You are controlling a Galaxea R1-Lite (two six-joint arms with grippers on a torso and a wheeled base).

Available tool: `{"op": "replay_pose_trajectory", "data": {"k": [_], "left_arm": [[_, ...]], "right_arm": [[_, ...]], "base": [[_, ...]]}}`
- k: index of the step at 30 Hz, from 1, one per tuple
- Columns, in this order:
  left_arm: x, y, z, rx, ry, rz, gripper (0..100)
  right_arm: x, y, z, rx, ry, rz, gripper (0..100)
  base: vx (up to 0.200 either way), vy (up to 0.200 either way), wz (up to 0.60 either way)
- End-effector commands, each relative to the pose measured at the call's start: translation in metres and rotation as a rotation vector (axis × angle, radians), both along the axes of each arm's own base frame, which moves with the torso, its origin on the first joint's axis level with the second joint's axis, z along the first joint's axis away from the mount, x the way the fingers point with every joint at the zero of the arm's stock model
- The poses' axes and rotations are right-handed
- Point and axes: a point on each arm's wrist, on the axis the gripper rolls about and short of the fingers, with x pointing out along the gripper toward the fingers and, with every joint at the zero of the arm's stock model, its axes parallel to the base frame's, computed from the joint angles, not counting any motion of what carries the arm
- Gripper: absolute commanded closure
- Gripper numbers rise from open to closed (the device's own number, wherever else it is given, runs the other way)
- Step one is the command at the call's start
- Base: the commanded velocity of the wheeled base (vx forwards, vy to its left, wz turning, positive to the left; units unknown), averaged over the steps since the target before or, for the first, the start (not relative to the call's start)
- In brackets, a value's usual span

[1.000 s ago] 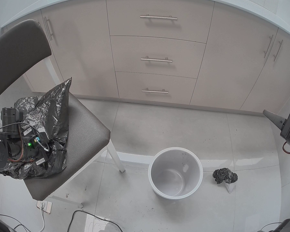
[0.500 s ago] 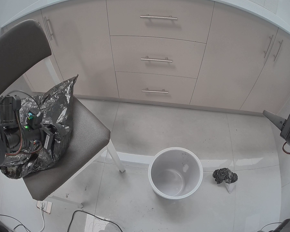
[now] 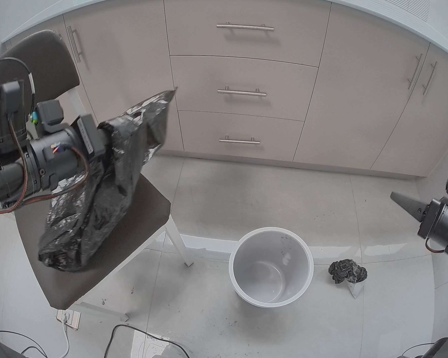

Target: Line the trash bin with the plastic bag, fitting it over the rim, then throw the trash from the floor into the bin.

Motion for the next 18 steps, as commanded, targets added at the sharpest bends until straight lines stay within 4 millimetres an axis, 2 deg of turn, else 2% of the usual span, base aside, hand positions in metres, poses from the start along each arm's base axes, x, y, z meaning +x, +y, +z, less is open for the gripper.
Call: {"op": "replay_pose_trajectory", "data": {"k": [1,5,12,18], "left_arm": [[-0.011,-0.079,0.045,-0.330,0.072,-0.184,100],[0.003,-0.100,0.044,-0.315,0.105,-0.154,100],[0.002,-0.116,0.060,-0.334,0.066,-0.161,100],[0.003,-0.132,0.055,-0.322,0.076,-0.155,100]], "right_arm": [[0.005,0.022,-0.038,-0.141,0.111,0.141,100],[0.012,0.028,-0.050,-0.152,0.104,0.159,100],[0.022,0.047,-0.069,-0.188,0.133,0.232,100],[0.018,0.058,-0.079,-0.214,0.132,0.289,100]], "base": [[0.000,0.000,0.00],[0.000,0.000,0.00],[0.000,0.000,0.00],[0.000,0.000,0.00]]}}
